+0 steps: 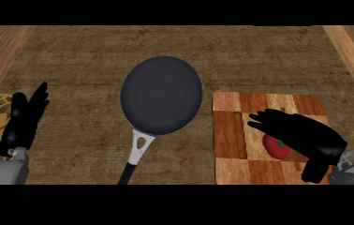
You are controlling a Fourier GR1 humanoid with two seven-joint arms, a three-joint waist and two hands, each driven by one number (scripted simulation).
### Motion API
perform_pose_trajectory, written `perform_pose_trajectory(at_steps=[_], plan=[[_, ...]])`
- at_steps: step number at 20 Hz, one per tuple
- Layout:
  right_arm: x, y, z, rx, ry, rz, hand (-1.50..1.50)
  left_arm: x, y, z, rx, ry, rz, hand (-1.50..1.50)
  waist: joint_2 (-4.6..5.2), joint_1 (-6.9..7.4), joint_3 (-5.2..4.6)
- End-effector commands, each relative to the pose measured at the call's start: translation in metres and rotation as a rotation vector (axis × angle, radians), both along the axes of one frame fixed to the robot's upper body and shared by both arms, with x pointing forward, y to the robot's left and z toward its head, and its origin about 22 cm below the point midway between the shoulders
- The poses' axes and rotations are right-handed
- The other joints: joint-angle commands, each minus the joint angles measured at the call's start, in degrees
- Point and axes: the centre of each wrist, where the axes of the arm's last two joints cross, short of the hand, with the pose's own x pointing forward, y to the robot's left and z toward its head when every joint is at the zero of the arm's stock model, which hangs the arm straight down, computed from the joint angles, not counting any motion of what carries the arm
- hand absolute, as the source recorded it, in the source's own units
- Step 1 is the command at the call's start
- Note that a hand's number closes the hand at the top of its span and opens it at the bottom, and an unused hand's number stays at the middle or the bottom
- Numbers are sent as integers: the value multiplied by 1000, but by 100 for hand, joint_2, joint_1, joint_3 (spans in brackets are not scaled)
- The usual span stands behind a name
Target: Pick the tomato from the cutting board and place it in the pan
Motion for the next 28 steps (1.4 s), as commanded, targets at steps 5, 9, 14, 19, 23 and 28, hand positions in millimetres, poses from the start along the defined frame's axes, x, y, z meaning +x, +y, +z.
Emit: perform_pose_trajectory(at_steps=[5,9,14,19,23,28], plan=[[11,2,-8,-70,5,-24,-150,-8,-8,8,6,2,-3,0,-4,16,1],[6,-7,-27,-69,12,-12,-150,-13,-13,-4,3,-12,8,0,-2,5,1],[27,2,-35,-57,-150,73,150,-4,1,11,4,-1,-7,0,6,34,3],[31,-10,-33,-24,-170,58,150,-6,-8,-2,20,-4,2,0,2,16,1],[22,3,-28,18,-151,36,150,5,4,-13,10,-9,10,0,3,-12,-1],[8,-20,-36,21,-160,-357,150,-4,-2,-5,6,-9,22,0,-22,-111,-3]])
